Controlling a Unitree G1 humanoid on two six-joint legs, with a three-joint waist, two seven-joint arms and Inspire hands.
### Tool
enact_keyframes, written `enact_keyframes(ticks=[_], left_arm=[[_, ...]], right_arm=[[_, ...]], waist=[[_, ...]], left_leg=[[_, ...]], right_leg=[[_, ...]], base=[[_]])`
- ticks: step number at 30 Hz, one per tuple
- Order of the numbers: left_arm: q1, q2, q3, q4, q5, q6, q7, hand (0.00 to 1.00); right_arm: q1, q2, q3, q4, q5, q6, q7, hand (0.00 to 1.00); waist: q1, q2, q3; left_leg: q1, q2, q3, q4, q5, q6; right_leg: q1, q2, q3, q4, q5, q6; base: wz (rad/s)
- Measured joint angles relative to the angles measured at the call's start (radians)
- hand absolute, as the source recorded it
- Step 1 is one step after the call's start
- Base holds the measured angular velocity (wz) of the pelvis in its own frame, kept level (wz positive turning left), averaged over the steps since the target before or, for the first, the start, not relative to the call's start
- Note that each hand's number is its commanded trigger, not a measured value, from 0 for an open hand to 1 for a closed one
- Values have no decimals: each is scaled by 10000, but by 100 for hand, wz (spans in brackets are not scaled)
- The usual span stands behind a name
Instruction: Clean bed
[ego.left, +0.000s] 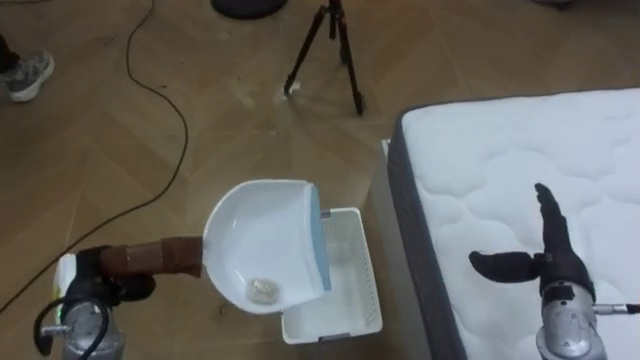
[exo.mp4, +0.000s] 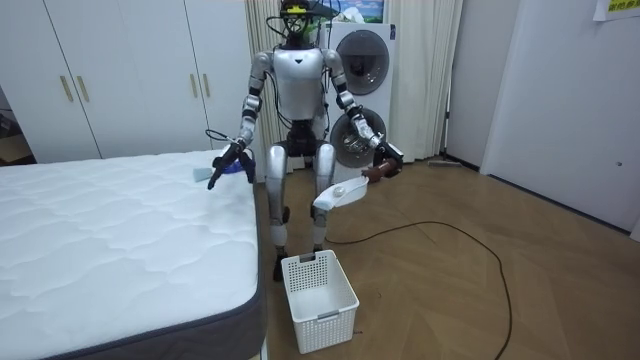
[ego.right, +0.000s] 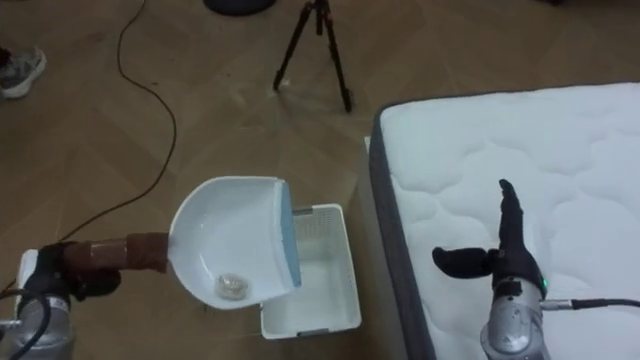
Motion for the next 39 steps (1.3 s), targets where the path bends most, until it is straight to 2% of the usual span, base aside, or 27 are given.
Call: enact_keyframes(ticks=[2, 3, 4, 6, 7, 9, 10, 12, 14, 15, 16, 19, 22, 25, 27, 31, 35, 37, 39], left_arm=[[-26, 130, 12, 59, 82, -12, 11, 100], [-20, 266, 9, 112, 83, -55, 10, 100], [-24, 410, -2, 154, 87, -52, 14, 100], [-58, 623, -139, 320, 78, -44, 77, 100], [-152, 727, -286, 576, 80, -36, 165, 100], [-304, 766, -418, 862, 102, -13, 218, 100], [-366, 767, -417, 899, 133, 40, 219, 100], [-500, 781, -417, 1116, 224, 94, 227, 100], [-564, 801, -417, 1165, 236, 158, 262, 100], [-586, 821, -468, 1169, 232, 163, 285, 100], [-596, 874, -637, 1171, 235, 166, 295, 100], [-746, 998, -905, 1199, 264, 261, 281, 100], [-916, 1198, -1184, 1305, 276, 368, 282, 100], [-1208, 1222, -1258, 1536, 287, 369, 278, 100], [-1397, 1271, -1439, 1636, 283, 356, 272, 100], [-1536, 1646, -1959, 1646, 328, 323, 237, 100], [-1583, 1690, -1979, 1847, 511, 361, 221, 100], [-1649, 1688, -1980, 2133, 511, 488, 195, 100], [-1843, 1692, -1979, 2408, 502, 543, 191, 100]], right_arm=[[-39, 5, 108, 234, 1, -9, 34, 0], [-55, 9, 163, 300, 10, -9, 43, 0], [-139, 11, 182, 391, -14, -23, 43, 0], [-421, 4, 211, 649, -11, -34, 44, 0], [-588, -27, 277, 763, 4, -37, 36, 0], [-738, -24, 292, 926, -7, -40, 40, 0], [-758, -33, 287, 935, -20, -97, 37, 0], [-735, -33, 288, 949, -18, -148, 53, 0], [-751, -45, 272, 949, -89, -161, 85, 0], [-750, -94, 270, 955, -119, -239, 91, 0], [-765, -162, 269, 955, -306, -267, 92, 0], [-724, -299, 267, 961, -824, -275, 115, 0], [-592, -300, 283, 981, -851, -273, 146, 0], [-750, -299, 346, 1004, -903, -396, 169, 0], [-787, -298, 414, 1008, -1050, -495, 204, 0], [-884, -341, 627, 967, -1142, -600, 206, 0], [-918, -282, 664, 961, -1234, -618, 149, 0], [-937, -270, 663, 958, -1277, -790, 110, 0], [-920, -270, 663, 958, -1330, -906, 62, 0]], waist=[[20, 59, -9], [-8, 101, -5], [-36, 110, -1], [-29, 174, 21], [-40, 258, 65], [-37, 429, 70], [-41, 540, 113], [-82, 674, 108], [-251, 857, 106], [-363, 1019, 113], [-513, 1163, 98], [-697, 1476, 146], [-881, 1614, 145], [-1127, 1827, 153], [-1306, 1870, 146], [-1455, 1920, 147], [-1519, 1998, 146], [-1640, 2086, 188], [-1673, 2116, 203]], left_leg=[[-50, 125, 179, -11, -7, -5], [-134, 264, 455, -33, -22, -1], [-179, 311, 538, -60, -33, -9], [-314, 315, 579, -114, -33, -11], [-373, 304, 580, -148, -33, -10], [-485, 299, 615, -214, -32, -8], [-546, 276, 643, -237, -33, -6], [-618, 207, 678, -289, -31, -2], [-683, 177, 692, -309, -31, -1], [-691, 166, 721, -313, -32, -1], [-721, 157, 825, -332, -34, 5], [-736, 157, 1146, -384, -56, 42], [-721, 153, 1497, -490, -57, 40], [-872, 188, 1803, -511, -54, 24], [-859, 188, 1977, -560, -49, 18], [-852, 219, 2382, -684, -38, 11], [-812, 242, 2570, -824, -30, 25], [-808, 213, 2659, -825, -25, 32], [-810, 232, 2974, -847, -18, 47]], right_leg=[[-4, 21, -95, -46, -57, -61], [-18, 13, -228, -57, -109, -93], [-149, 45, -217, -30, -113, -100], [-378, 84, -211, 44, -124, -121], [-513, 51, -203, 140, -139, -138], [-678, -36, -205, 178, -151, -143], [-816, -68, -206, 294, -179, -142], [-1010, -96, -184, 488, -290, -158], [-1107, -210, -207, 549, -357, -168], [-1135, -231, -188, 605, -385, -162], [-1221, -240, -81, 687, -429, -142], [-1482, -244, 216, 973, -537, -137], [-1761, -287, 483, 1264, -662, -183], [-2010, -281, 639, 1383, -716, -229], [-2102, -330, 673, 1518, -802, -242], [-2356, -359, 876, 1663, -881, -247], [-2446, -345, 944, 1726, -885, -240], [-2526, -370, 1043, 1830, -914, -201], [-2604, -404, 1127, 1946, -983, -187]], base=[[9], [17], [11], [-6], [-7], [-6], [-5], [-2], [3], [5], [0], [-21], [-28], [-18], [-4], [-7], [-7], [-3], [0]])
